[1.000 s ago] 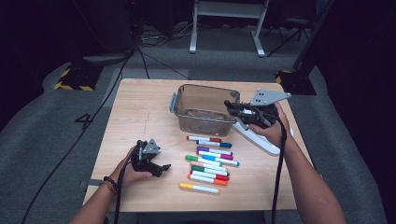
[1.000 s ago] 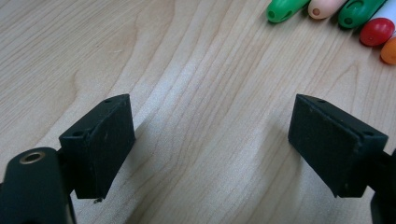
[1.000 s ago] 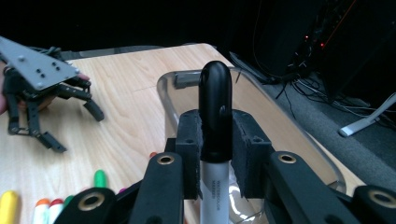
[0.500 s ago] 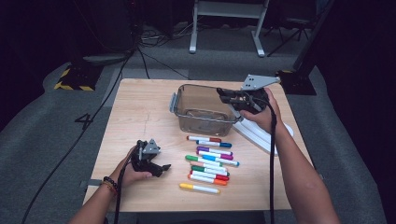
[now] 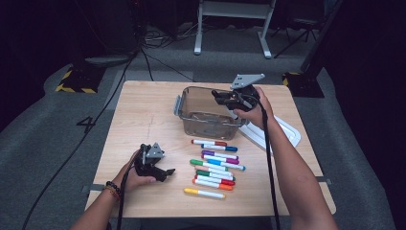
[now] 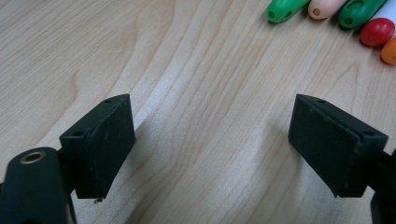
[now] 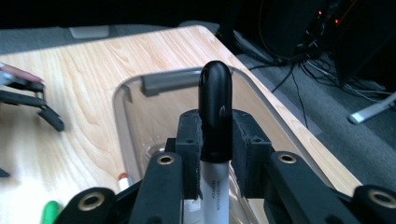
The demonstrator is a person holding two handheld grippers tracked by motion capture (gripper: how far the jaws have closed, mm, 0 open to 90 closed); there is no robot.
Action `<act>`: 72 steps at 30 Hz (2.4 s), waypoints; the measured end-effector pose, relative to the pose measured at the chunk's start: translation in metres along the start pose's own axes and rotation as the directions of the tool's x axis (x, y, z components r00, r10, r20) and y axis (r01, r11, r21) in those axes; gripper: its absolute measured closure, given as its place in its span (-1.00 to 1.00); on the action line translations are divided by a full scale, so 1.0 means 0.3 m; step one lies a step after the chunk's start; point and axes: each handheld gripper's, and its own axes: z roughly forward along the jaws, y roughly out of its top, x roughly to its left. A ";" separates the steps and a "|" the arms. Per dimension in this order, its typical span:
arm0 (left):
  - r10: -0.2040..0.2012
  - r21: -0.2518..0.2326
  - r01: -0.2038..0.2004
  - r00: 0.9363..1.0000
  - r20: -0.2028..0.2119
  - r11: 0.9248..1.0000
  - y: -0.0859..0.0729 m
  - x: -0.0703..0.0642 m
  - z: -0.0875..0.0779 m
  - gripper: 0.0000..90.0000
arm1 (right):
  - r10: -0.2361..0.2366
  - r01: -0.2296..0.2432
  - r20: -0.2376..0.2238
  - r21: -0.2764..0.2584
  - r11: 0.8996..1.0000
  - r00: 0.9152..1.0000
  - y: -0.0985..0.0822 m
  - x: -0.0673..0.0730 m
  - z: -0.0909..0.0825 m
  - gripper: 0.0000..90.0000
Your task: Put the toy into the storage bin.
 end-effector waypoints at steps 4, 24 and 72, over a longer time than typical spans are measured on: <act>-0.003 -0.001 0.003 1.000 -0.003 1.000 -0.001 -0.002 0.000 -0.67 | 0.010 -0.010 -0.009 0.018 1.000 1.000 -0.013 -0.011 0.029 0.66; -0.002 0.000 0.002 1.000 0.000 1.000 0.000 -0.002 0.000 -0.67 | -0.017 0.038 -0.081 0.264 0.964 0.997 -0.110 0.010 0.165 0.66; 0.001 0.000 -0.001 1.000 0.002 1.000 0.001 -0.001 0.001 -0.67 | -0.004 -0.011 -0.118 -0.123 0.992 0.993 -0.203 0.321 -0.226 -0.21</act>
